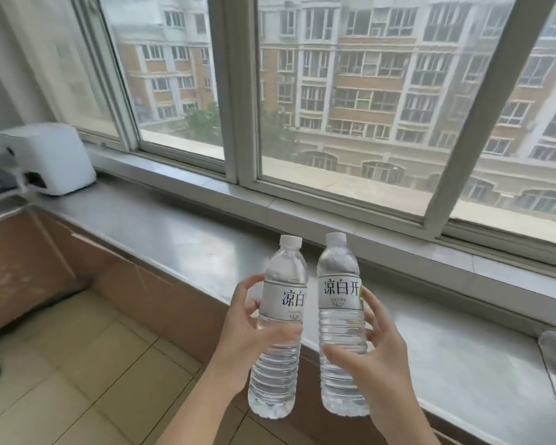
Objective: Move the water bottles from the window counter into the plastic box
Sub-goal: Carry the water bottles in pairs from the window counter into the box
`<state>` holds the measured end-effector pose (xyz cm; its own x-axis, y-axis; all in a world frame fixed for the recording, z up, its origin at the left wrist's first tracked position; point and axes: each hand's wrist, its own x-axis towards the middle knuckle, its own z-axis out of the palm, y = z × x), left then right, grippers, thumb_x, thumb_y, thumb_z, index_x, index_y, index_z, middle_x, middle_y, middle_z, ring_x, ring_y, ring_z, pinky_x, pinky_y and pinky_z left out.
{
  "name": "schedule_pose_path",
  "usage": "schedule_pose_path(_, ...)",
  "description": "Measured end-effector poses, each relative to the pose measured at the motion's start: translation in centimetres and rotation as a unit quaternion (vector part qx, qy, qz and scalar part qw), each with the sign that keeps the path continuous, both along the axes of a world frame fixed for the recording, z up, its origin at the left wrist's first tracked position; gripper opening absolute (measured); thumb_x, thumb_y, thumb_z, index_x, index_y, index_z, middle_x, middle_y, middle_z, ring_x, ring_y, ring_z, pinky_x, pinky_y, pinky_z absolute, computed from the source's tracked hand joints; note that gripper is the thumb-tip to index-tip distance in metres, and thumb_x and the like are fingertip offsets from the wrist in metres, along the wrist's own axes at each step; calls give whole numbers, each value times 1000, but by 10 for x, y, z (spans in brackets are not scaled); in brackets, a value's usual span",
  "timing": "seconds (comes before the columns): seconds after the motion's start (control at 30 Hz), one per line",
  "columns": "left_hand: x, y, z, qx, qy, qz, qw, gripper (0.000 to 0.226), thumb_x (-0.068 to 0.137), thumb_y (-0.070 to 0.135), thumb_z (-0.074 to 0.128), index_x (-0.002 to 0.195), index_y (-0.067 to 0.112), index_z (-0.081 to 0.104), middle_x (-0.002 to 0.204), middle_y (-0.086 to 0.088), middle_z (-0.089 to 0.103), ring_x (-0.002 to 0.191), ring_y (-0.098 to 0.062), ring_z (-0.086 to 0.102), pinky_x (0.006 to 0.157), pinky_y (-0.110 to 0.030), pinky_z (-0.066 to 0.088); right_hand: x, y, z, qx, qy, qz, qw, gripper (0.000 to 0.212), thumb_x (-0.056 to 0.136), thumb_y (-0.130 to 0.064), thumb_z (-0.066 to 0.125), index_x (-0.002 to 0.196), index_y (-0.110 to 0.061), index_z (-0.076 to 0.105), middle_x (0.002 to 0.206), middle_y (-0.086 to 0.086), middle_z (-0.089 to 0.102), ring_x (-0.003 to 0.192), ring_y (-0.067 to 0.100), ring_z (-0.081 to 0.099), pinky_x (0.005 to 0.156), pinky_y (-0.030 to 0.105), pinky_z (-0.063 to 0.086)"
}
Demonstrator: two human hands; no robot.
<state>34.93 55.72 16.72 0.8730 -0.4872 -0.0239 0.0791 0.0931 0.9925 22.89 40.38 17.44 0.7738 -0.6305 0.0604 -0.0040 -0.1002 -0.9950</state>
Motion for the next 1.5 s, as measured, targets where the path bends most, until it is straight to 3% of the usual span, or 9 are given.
schedule_pose_path(0.13, 29, 95, 1, 8, -11, 89, 996, 94, 41, 21, 95, 121, 47, 54, 112, -17, 70, 98, -32, 72, 83, -56, 58, 59, 79, 1, 7, 1, 81, 997, 99, 49, 2, 86, 129, -43, 48, 115, -2, 63, 90, 14, 66, 72, 39, 60)
schedule_pose_path(0.27, 44, 186, 0, 14, -13, 201, 979, 91, 40, 24, 92, 119, 47, 54, 112, -15, 68, 93, -28, 73, 74, -44, 62, 110, 161, 4, 11, 2, 181, 983, 99, 52, 9, 85, 130, -40, 48, 110, 1, 66, 81, 12, 70, 74, 44, 60)
schedule_pose_path(0.4, 49, 263, -1, 11, -5, 307, 951, 87, 41, 25, 90, 118, 47, 54, 109, -12, 69, 89, -24, 73, 68, -35, 60, 157, 235, 4, -5, -2, 282, 959, 90, 57, 8, 83, 121, -45, 50, 103, -1, 69, 78, 11, 70, 68, 33, 59)
schedule_pose_path(0.6, 63, 363, -13, 21, 9, 464, 885, 90, 40, 27, 90, 120, 46, 52, 109, -5, 72, 94, -22, 72, 84, -52, 58, 230, 338, -3, -16, -2, 419, 908, 93, 57, 4, 84, 130, -41, 47, 113, -4, 64, 83, 6, 69, 68, 25, 55)
schedule_pose_path(0.9, 111, 496, -17, 29, 3, 623, 782, 90, 41, 22, 91, 118, 51, 53, 113, -4, 70, 94, -15, 71, 79, -35, 57, 345, 502, -9, -38, -23, 588, 808, 93, 57, 4, 82, 133, -35, 45, 114, -10, 61, 90, -3, 62, 67, 16, 49)
schedule_pose_path(1.07, 129, 561, -15, 13, 6, 698, 716, 88, 39, 24, 90, 114, 53, 54, 114, -6, 69, 89, -13, 72, 69, -25, 56, 389, 590, -11, -53, -31, 657, 751, 92, 57, 6, 82, 130, -36, 45, 118, -11, 57, 109, 8, 57, 76, 13, 46)
schedule_pose_path(1.13, 133, 587, -16, 8, 7, 724, 689, 89, 38, 24, 90, 114, 52, 54, 116, -7, 67, 87, -11, 72, 68, -26, 56, 400, 622, -14, -56, -30, 680, 731, 93, 57, 7, 82, 129, -39, 44, 119, -9, 57, 110, 10, 56, 82, 18, 48)
schedule_pose_path(1.27, 140, 639, -20, 1, 9, 759, 651, 92, 37, 23, 90, 119, 46, 54, 116, -11, 67, 86, -12, 73, 66, -21, 54, 418, 688, -20, -60, -24, 711, 700, 96, 55, 5, 82, 131, -41, 44, 119, -11, 57, 111, 13, 56, 97, 47, 47)
schedule_pose_path(1.5, 166, 759, -31, 9, 18, 784, 620, 88, 38, 22, 90, 115, 48, 55, 112, -7, 70, 89, -13, 73, 72, -27, 57, 451, 819, -35, -52, -23, 734, 677, 94, 54, -2, 84, 128, -44, 45, 121, -13, 58, 112, 7, 54, 96, 44, 48)
